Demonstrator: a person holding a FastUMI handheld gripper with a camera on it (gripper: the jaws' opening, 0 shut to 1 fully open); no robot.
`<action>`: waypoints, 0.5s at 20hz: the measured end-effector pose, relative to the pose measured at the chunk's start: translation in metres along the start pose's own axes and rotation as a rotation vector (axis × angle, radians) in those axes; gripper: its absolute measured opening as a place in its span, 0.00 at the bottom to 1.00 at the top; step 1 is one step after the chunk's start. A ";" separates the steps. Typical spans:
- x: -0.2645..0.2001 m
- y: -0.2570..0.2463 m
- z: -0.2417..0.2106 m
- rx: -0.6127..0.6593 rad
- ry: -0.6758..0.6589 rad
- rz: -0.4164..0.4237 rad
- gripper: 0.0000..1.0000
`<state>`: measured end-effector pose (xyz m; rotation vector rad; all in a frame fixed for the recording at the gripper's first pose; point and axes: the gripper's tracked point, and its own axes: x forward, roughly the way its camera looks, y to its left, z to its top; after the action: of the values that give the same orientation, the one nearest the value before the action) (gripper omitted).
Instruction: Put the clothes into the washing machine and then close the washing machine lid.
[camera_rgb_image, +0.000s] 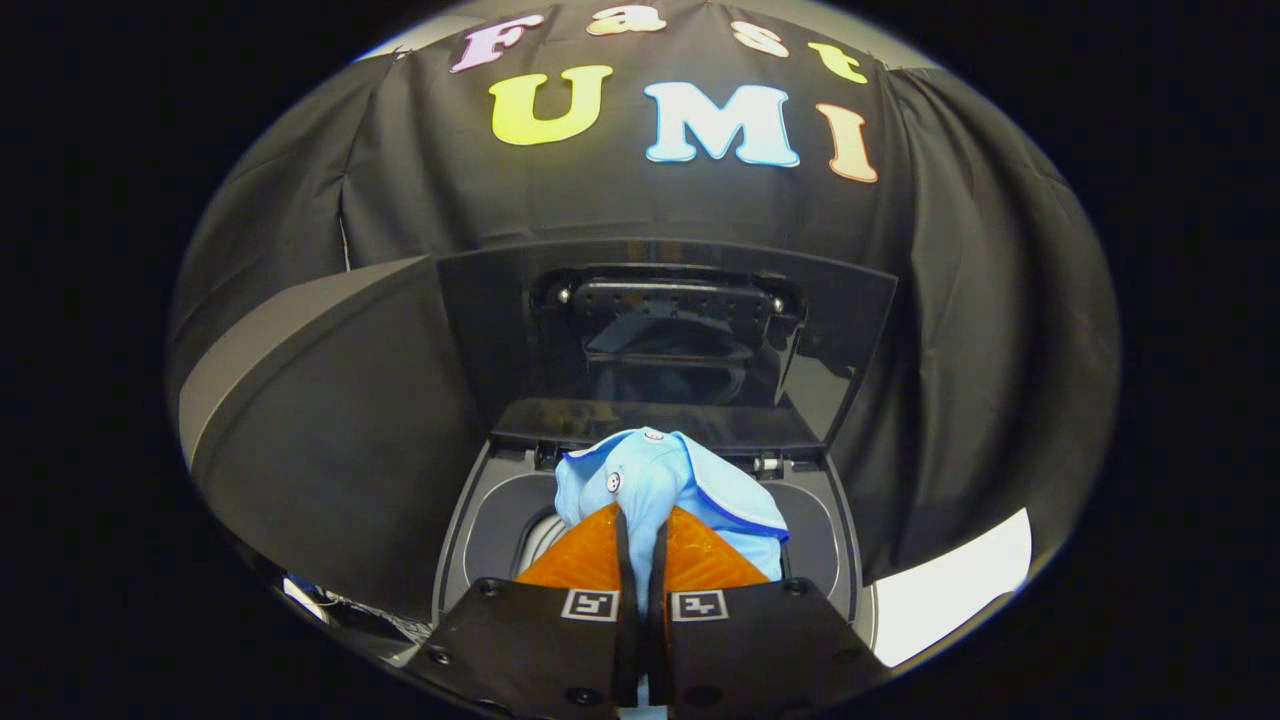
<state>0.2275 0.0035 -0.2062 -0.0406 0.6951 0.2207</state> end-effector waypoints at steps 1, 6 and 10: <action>0.001 -0.001 -0.004 0.006 0.012 -0.002 0.07; 0.009 -0.005 -0.024 0.005 0.052 -0.013 0.27; 0.010 -0.010 -0.017 -0.007 0.013 -0.049 0.80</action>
<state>0.2268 -0.0062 -0.2259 -0.0652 0.7060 0.1760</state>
